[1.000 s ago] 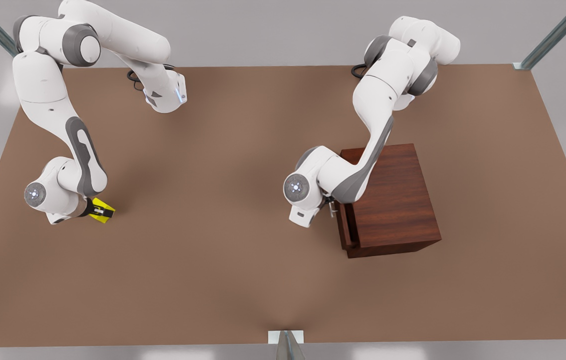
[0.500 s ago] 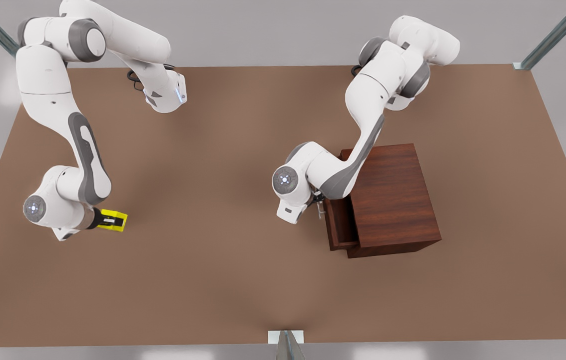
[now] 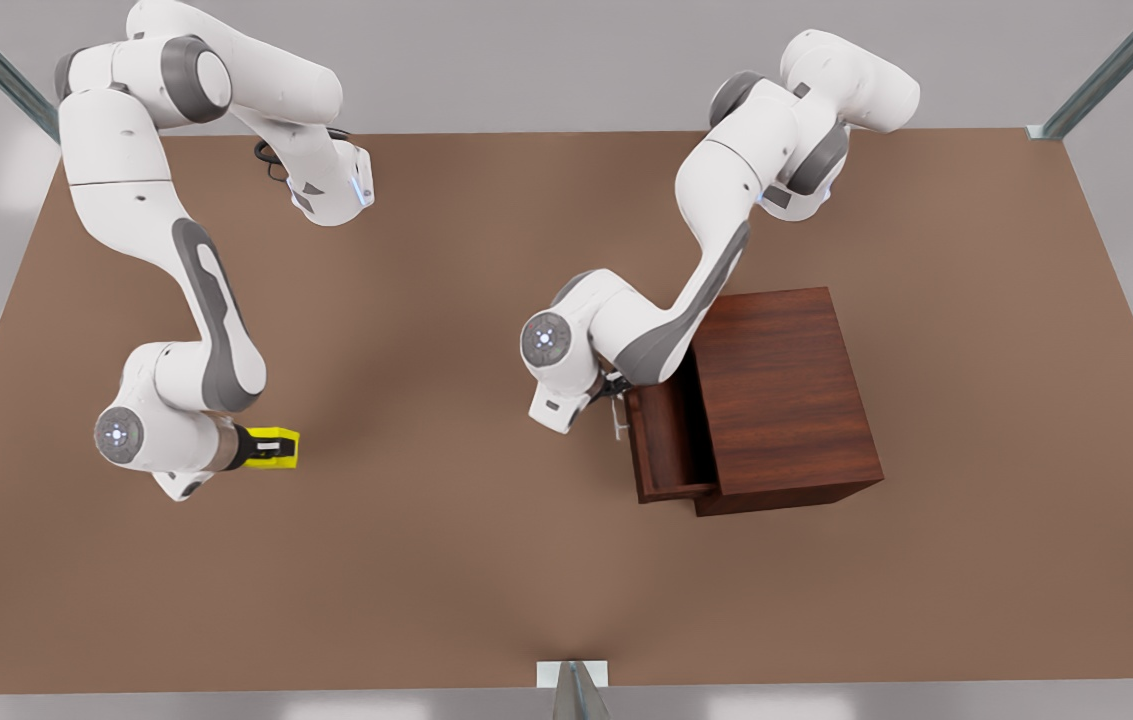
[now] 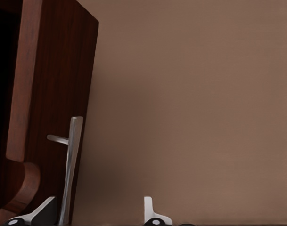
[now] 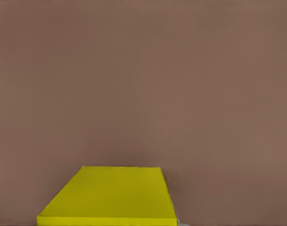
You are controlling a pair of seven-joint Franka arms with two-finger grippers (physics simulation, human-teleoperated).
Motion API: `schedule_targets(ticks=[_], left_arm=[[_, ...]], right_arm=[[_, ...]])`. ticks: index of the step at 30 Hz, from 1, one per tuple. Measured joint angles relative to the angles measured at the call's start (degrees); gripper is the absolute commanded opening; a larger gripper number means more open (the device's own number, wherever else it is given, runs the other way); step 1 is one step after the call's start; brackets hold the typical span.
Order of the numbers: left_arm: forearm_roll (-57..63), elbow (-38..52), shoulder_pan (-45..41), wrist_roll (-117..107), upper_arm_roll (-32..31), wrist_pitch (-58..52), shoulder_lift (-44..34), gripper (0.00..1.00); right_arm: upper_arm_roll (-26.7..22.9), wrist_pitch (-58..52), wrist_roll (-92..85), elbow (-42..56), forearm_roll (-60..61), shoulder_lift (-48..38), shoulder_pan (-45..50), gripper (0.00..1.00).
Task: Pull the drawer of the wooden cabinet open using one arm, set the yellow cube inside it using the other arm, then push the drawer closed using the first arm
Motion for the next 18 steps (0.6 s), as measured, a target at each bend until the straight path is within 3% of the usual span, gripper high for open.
schedule_targets(ticks=[3,5,7,10,12,13,15,18], left_arm=[[-0.54,0.03,-0.05,-0.42,0.06,0.16,-0.61,0.93],[-1.59,0.05,0.76,-0.66,-0.04,-1.04,-3.95,1.00],[-3.18,4.28,2.90,-0.87,-0.07,-5.08,-8.86,1.00],[-6.23,7.44,12.74,0.11,-0.14,-15.60,-19.70,1.00],[-7.24,7.78,22.03,2.87,-0.12,-23.29,-22.65,1.00],[-7.62,3.87,26.38,4.75,-0.06,-25.74,-26.29,1.00],[-8.07,-14.27,33.07,9.27,-0.01,-26.11,-38.37,1.00],[-8.49,-21.53,34.84,15.24,-0.29,-26.19,-41.52,1.00]], right_arm=[[0.52,-0.20,0.03,0.34,0.35,0.02,0.54,0.68],[0.62,-0.29,0.03,0.61,0.57,0.01,0.67,0.68],[1.63,-0.35,0.00,1.86,0.66,0.23,1.20,0.68],[2.24,-0.39,-0.74,5.92,0.67,1.37,6.93,0.68],[2.42,-0.31,-1.61,9.03,0.56,1.79,13.74,0.68],[2.47,-0.16,-2.11,11.12,0.47,1.93,17.90,0.68],[2.46,0.56,-3.02,15.37,-0.29,2.76,26.46,0.68],[2.28,2.16,-4.26,23.31,-4.46,5.25,37.24,0.68]])
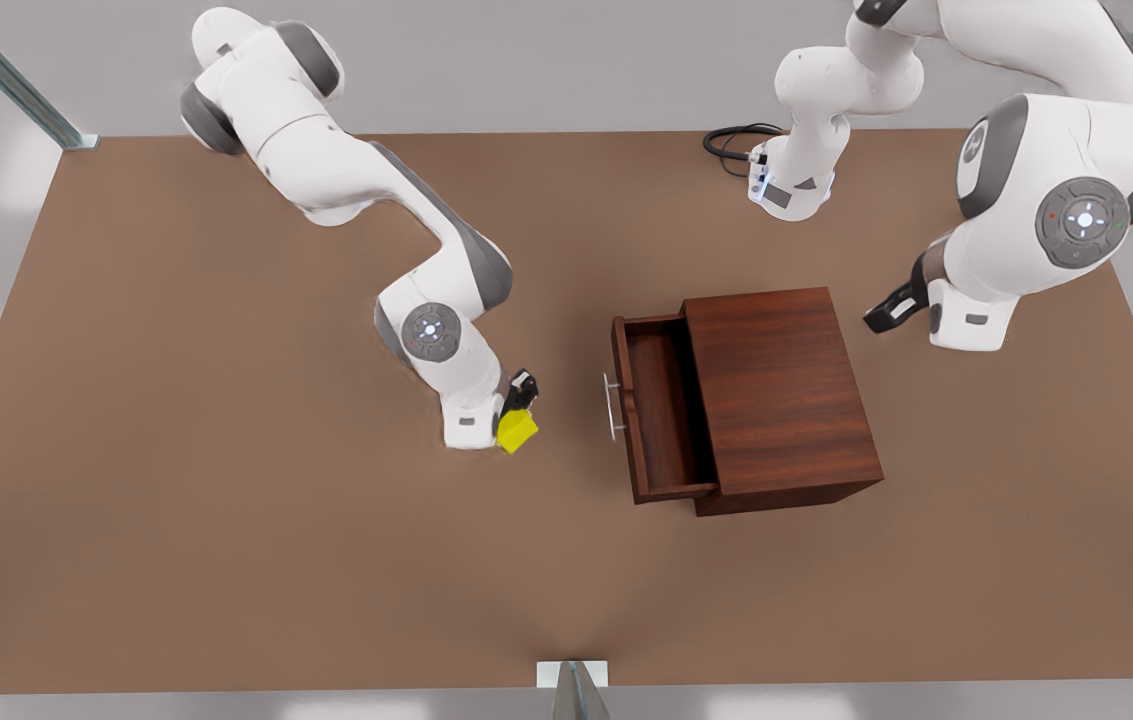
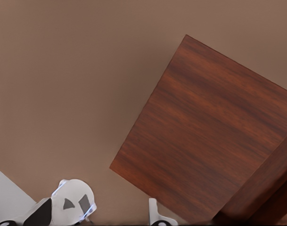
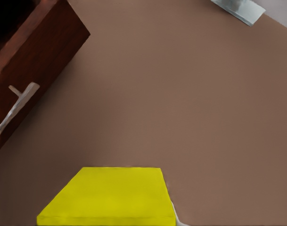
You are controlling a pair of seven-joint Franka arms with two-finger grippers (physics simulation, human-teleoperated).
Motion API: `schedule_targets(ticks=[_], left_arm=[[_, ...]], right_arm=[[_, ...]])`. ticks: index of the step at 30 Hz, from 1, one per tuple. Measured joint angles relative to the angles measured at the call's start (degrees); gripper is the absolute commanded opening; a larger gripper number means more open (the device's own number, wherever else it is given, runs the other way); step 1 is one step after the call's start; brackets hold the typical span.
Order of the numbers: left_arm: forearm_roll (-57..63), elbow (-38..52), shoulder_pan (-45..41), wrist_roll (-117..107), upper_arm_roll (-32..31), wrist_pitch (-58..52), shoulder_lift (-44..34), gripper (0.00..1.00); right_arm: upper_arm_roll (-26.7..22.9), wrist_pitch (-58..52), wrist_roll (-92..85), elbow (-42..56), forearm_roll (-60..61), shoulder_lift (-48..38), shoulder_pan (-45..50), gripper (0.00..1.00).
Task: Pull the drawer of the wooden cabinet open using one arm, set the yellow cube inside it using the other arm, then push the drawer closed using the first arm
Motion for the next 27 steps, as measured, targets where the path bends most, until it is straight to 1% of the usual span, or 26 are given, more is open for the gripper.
schedule_targets(ticks=[2,4,9,15,21,27], left_arm=[[-0.23,-1.05,-0.23,3.43,-0.11,-0.14,0.06,1.00],[-0.37,-1.35,-0.15,6.49,-0.14,-0.10,0.23,1.00],[-0.44,-1.42,0.07,12.81,-0.13,-0.11,0.49,1.00],[-0.35,-1.34,0.30,18.41,-0.13,0.01,0.68,1.00],[-0.36,-1.33,0.32,22.46,-0.11,0.03,0.71,1.00],[-0.32,-1.26,0.49,25.37,-0.07,-0.04,0.65,1.00]], right_arm=[[-0.18,1.16,-0.99,4.90,-3.11,2.82,4.73,0.68],[-0.16,1.99,-2.53,9.06,-4.91,5.14,7.17,0.68],[0.19,3.38,-8.66,14.42,-6.25,8.51,11.42,0.66],[1.86,5.96,-16.67,15.03,-6.31,10.13,13.61,0.66],[1.81,8.64,-23.30,15.01,-6.37,12.20,16.43,0.64],[1.72,10.04,-27.95,14.97,-6.36,13.64,16.66,0.64]])
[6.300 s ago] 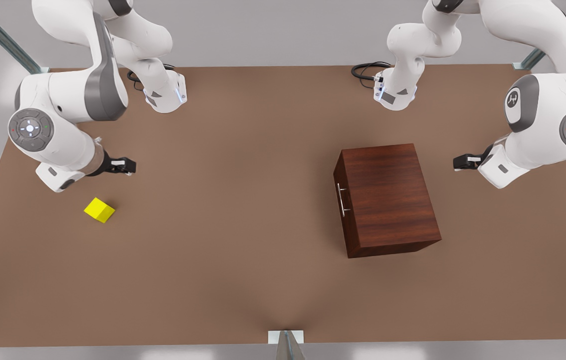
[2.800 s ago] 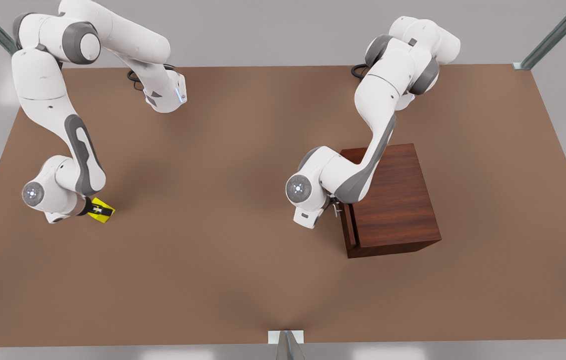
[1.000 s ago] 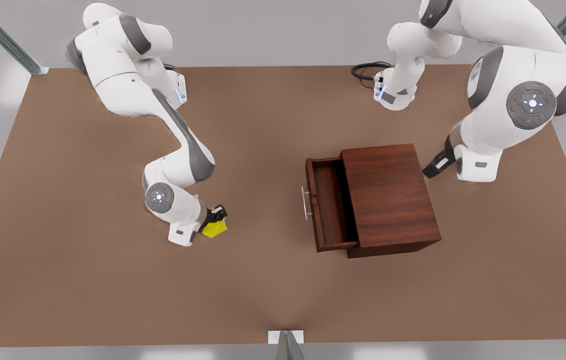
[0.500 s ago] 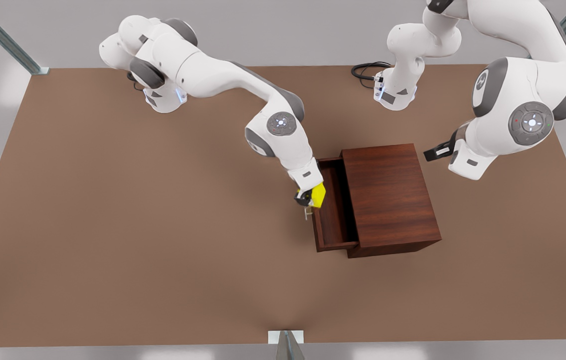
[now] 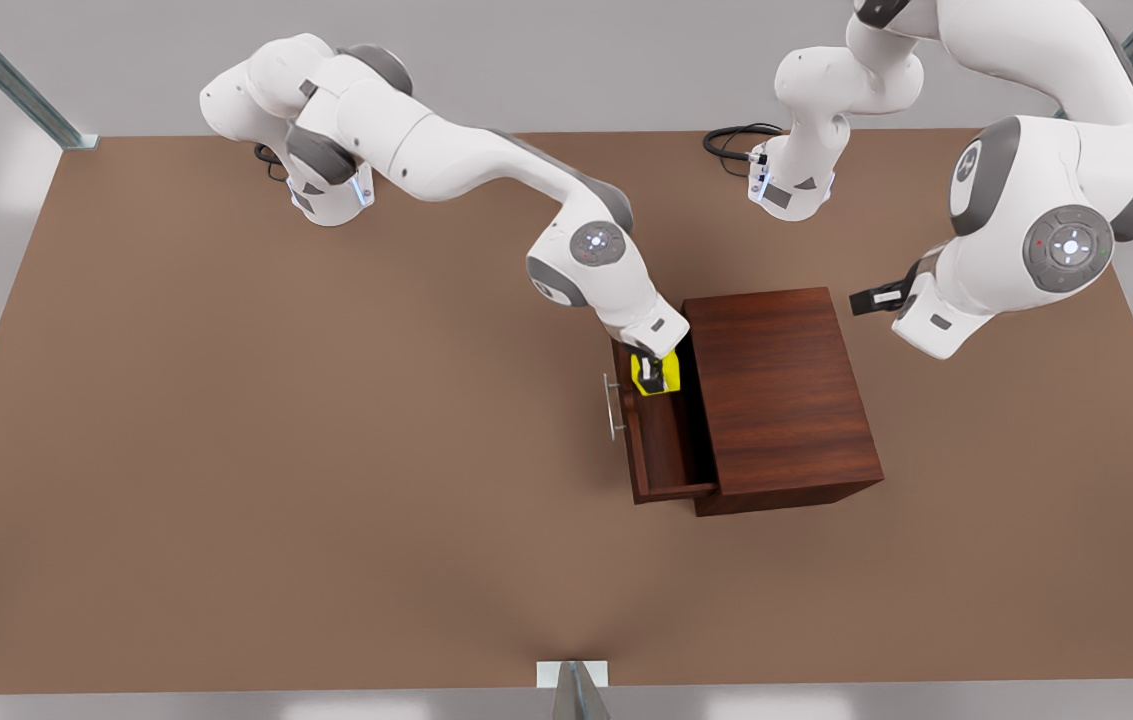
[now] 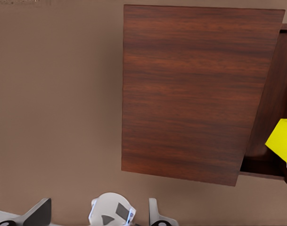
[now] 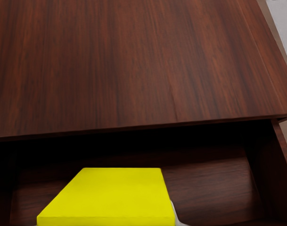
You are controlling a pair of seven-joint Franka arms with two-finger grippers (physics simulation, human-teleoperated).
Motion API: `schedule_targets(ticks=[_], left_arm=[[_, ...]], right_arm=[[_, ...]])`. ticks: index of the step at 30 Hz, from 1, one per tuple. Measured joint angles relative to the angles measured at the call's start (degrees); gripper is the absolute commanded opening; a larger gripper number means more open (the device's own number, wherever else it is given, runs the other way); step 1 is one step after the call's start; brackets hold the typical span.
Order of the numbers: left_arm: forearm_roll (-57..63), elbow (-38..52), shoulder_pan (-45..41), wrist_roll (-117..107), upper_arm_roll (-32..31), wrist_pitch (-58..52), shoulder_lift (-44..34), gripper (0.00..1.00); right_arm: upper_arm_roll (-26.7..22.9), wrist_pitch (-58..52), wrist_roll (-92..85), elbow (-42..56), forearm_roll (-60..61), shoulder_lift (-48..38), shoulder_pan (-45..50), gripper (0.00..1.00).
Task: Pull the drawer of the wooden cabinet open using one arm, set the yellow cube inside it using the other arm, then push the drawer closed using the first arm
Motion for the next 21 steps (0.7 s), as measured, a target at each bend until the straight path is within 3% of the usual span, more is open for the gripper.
schedule_targets(ticks=[4,5,6,14,15,16,19,21], left_arm=[[0.00,0.02,-0.09,1.45,0.00,-0.10,-0.01,1.00],[0.00,0.02,-0.11,1.77,0.01,-0.12,-0.01,1.00],[0.00,-0.01,-0.12,2.06,-0.02,-0.14,-0.01,1.00],[-0.05,-0.04,-0.16,3.93,-0.04,-0.25,-0.01,1.00],[-0.08,-0.01,-0.40,4.09,-0.06,-0.25,0.03,0.43],[-0.11,0.05,-0.63,4.06,-0.33,-0.27,0.02,0.21],[-0.07,1.09,-2.45,2.50,-1.57,-0.30,0.51,0.21],[-0.16,1.86,-4.19,0.81,-2.41,-0.25,1.64,0.21]], right_arm=[[-0.06,0.53,-2.31,-0.04,0.02,0.68,0.00,0.64],[-0.06,0.61,-2.78,-0.04,0.00,0.77,0.08,0.78],[-0.02,0.71,-3.13,-0.05,-0.13,0.81,0.09,1.00],[0.03,0.68,-5.41,-0.41,0.09,-1.22,-0.54,1.00],[0.07,-0.14,-5.63,-0.89,0.26,-2.69,-1.35,1.00],[0.09,-1.96,-5.83,-1.13,0.60,-4.87,-2.54,1.00],[0.05,-13.14,-6.39,-1.31,1.81,-13.27,-8.29,1.00],[-0.30,-22.59,-6.58,-1.32,3.83,-14.97,-17.84,1.00]])
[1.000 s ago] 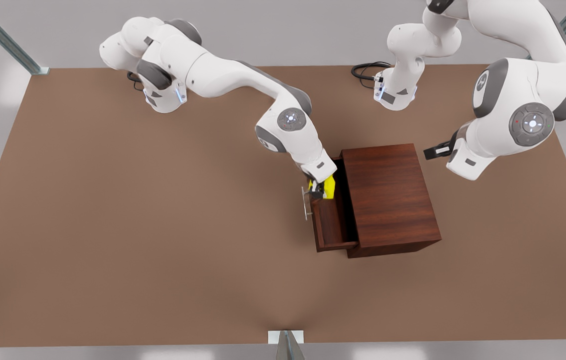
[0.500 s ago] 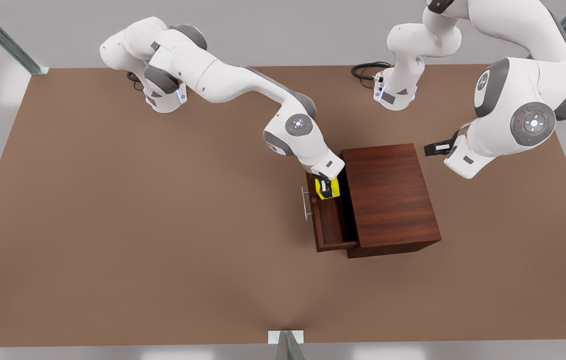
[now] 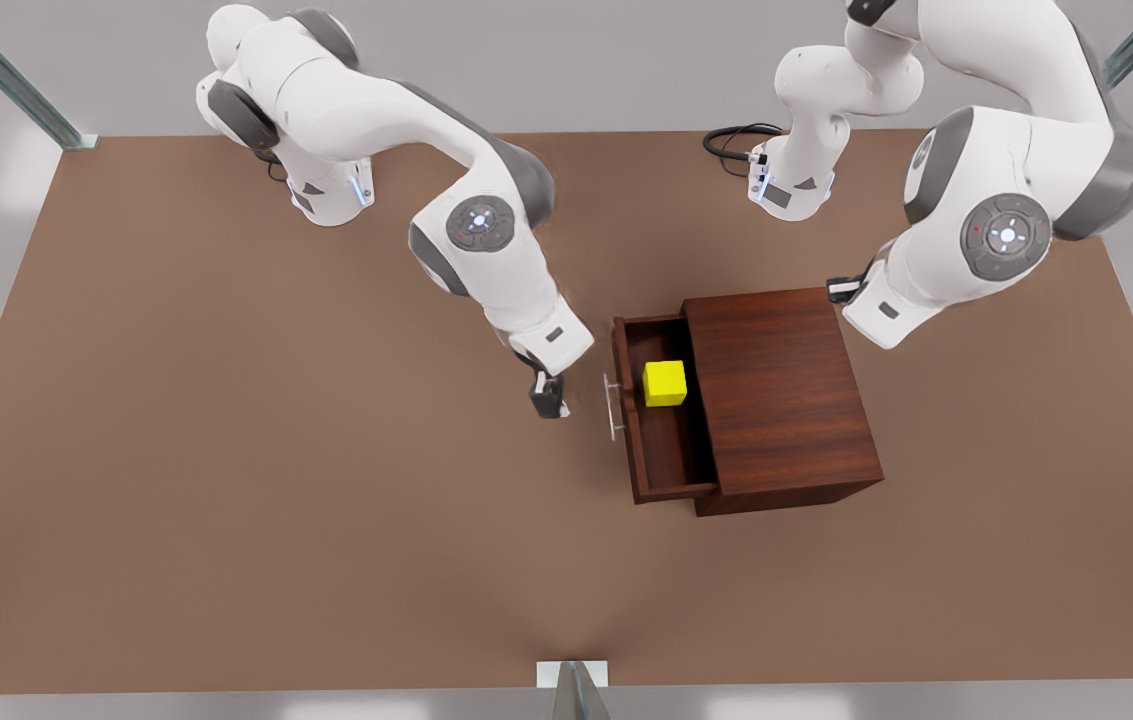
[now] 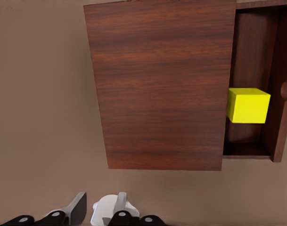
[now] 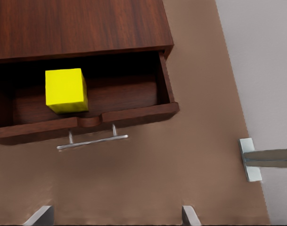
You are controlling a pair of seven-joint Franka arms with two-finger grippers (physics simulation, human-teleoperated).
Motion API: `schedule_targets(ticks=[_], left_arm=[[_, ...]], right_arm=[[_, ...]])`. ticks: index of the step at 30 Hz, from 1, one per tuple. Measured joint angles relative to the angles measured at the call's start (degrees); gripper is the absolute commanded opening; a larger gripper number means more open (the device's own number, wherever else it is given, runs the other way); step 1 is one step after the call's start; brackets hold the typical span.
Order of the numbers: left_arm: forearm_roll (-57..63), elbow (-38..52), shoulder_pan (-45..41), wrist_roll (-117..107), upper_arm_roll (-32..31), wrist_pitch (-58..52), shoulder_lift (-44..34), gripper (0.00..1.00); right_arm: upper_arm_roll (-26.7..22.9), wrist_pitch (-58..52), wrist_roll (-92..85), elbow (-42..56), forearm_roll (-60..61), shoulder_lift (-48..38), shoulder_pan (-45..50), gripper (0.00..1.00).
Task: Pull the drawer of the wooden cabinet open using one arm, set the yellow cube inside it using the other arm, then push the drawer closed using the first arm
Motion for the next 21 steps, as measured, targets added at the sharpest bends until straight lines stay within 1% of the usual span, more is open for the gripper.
schedule_targets(ticks=[1,2,3,5,7,9,11,12,14,17,21], left_arm=[[-0.20,2.66,-1.80,-1.77,-1.77,0.04,3.29,0.21],[-0.35,6.72,-6.17,-4.58,-3.65,0.32,8.41,0.21],[-0.47,10.54,-11.31,-8.25,-4.78,1.41,13.08,0.21],[-0.47,13.72,-19.16,-17.18,-5.75,6.23,18.81,0.21],[0.33,14.58,-24.14,-27.53,-5.95,14.37,23.21,0.21],[1.24,15.16,-27.01,-38.21,-5.76,22.05,25.29,0.21],[1.88,15.91,-27.91,-48.81,-5.23,29.40,28.65,0.21],[2.08,16.03,-28.07,-53.79,-4.96,32.89,29.87,0.21],[1.92,15.72,-27.80,-63.09,-4.77,38.92,31.48,0.21],[1.25,14.39,-24.58,-76.08,-4.68,45.17,33.21,0.21],[1.99,12.20,-23.69,-90.67,-4.60,48.36,33.48,0.21]], right_arm=[[-0.22,-4.35,-0.05,-0.14,0.59,0.19,-6.11,1.00],[-1.30,-8.41,0.09,-0.42,0.84,0.34,-10.61,1.00],[-3.58,-12.62,0.70,-0.53,0.98,0.13,-13.08,1.00],[-8.80,-21.11,3.83,-0.36,1.35,-1.38,-15.44,1.00],[-10.98,-27.85,8.18,-2.81,0.83,-6.97,-16.55,1.00],[-11.36,-32.01,12.47,-7.74,-0.96,-15.02,-17.97,1.00],[-11.31,-32.69,16.29,-15.06,-1.46,-22.91,-20.32,1.00],[-11.29,-32.73,18.00,-16.77,-1.48,-23.94,-20.67,1.00],[-11.32,-32.56,21.14,-18.10,-0.66,-24.02,-20.75,1.00],[-11.37,-31.35,25.24,-18.65,0.08,-23.94,-20.75,1.00],[-11.53,-29.58,29.88,-18.14,1.49,-23.91,-20.66,1.00]])
